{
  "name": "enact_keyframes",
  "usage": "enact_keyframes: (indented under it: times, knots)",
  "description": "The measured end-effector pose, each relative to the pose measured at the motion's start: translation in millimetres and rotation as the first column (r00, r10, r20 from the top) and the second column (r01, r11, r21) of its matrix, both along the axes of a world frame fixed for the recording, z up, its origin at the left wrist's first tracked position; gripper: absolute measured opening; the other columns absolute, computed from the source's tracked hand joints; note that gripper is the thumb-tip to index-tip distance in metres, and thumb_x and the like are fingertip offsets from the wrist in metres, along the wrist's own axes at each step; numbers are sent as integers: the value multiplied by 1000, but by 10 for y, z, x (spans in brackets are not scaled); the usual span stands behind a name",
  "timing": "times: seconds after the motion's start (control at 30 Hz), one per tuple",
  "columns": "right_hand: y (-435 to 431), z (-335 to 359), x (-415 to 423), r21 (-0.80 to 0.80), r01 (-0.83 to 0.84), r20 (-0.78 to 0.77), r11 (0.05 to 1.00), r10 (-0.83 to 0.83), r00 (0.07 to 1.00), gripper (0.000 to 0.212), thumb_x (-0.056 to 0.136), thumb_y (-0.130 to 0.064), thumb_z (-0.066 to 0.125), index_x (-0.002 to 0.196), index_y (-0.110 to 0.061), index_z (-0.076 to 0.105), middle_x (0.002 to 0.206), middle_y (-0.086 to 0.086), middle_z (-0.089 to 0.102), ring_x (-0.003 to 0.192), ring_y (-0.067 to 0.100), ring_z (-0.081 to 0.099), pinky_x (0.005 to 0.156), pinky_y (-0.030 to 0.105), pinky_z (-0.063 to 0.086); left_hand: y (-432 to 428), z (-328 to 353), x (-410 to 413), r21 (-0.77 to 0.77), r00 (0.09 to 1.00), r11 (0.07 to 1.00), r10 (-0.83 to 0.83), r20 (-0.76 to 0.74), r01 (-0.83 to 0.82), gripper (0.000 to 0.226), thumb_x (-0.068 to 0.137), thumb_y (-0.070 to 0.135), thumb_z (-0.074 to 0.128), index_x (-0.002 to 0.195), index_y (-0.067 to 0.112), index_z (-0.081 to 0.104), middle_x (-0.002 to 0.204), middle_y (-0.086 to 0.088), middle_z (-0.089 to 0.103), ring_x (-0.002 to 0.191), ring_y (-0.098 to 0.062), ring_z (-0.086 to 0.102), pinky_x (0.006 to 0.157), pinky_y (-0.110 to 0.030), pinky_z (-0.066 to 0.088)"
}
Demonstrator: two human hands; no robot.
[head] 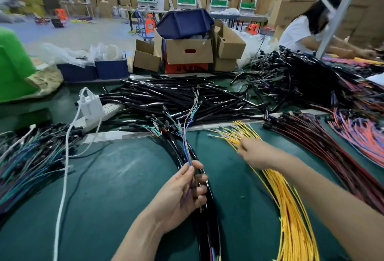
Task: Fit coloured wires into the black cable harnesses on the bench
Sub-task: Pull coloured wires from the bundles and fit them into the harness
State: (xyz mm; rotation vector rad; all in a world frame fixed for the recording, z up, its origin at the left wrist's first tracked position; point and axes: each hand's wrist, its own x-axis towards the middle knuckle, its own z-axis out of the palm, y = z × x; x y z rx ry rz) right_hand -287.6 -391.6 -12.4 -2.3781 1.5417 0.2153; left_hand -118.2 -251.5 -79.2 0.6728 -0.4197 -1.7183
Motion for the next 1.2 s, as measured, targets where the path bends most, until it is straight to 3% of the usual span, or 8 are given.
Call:
enact_keyframes:
  times: [0.07, 0.17, 0.37, 0.53, 0.67, 0.77, 1.0, 1.2]
  knots:
    - [38, 265, 151, 115, -43, 392, 993, -6, 920, 15, 100, -12, 37, 86, -11, 42, 85, 9, 63, 58, 16, 53, 49, 25, 42, -8, -5, -6, 2, 1000, 1000, 25, 16, -25, 18, 83, 22, 50, 96, 14, 60, 88, -11, 68, 45, -9, 44, 37, -16, 35]
    - [35, 630, 485, 144, -111, 819, 983, -55, 571, 18, 102, -11, 36, 85, -15, 37, 65, 9, 59, 34, 10, 38, 34, 15, 28, -24, -42, -11, -18, 996, 1000, 25, 85, -24, 30, 84, 17, 50, 111, 7, 58, 112, -17, 68, 46, -6, 44, 37, -13, 30]
    - [-51, 752, 1061, 137, -197, 940, 971, -65, 334, 20, 102, -4, 35, 96, -4, 54, 69, 12, 58, 37, 7, 43, 36, 17, 32, -25, -23, -26, -23, 995, 999, 24, 92, -22, 32, 92, 13, 44, 122, 10, 56, 117, -16, 66, 44, -4, 40, 37, -11, 28]
    - [-208, 694, 1170, 197, -109, 974, 974, -182, 135, 22, 102, -9, 37, 93, -8, 58, 76, 10, 61, 41, 9, 48, 41, 18, 39, -5, -26, -1, -50, 999, 999, 10, 46, -8, 28, 87, 11, 47, 111, 4, 59, 69, 0, 58, 41, -2, 33, 35, -12, 30]
    - [-124, 319, 991, 317, -5, 888, 949, -294, 353, 22, 98, -28, 50, 103, -7, 56, 81, 8, 55, 48, 14, 46, 40, 19, 38, -11, -23, 8, -85, 999, 995, 46, 13, -45, 12, 87, 12, 47, 94, 6, 56, 65, 1, 52, 42, -3, 37, 38, -13, 34]
    - [155, 28, 656, 384, -150, 805, 911, -250, 538, 39, 84, -45, 63, 93, -7, 66, 74, 5, 64, 48, 11, 44, 40, 16, 32, -28, -28, -11, -94, 988, 984, 152, 30, -148, 11, 83, 14, 50, 90, 9, 56, 65, 1, 55, 44, -4, 41, 42, -13, 38]
    - [693, -266, 193, 542, -420, 761, 728, -213, 613, 7, 85, -16, 68, 79, -14, 66, 73, 10, 68, 46, 8, 49, 39, 14, 35, -66, -48, 10, -84, 951, 951, 303, 59, -298, 17, 94, 12, 44, 88, 8, 60, 65, 1, 61, 46, -4, 50, 48, -15, 48]
    - [870, -362, 357, 482, -394, 826, 783, -257, 501, 11, 84, 1, 66, 77, -5, 59, 61, 6, 60, 50, 12, 56, 44, 17, 43, -22, -20, -4, -125, 943, 936, 332, 13, -328, 12, 78, 19, 53, 83, 11, 61, 64, -1, 68, 59, -12, 66, 52, -24, 55]
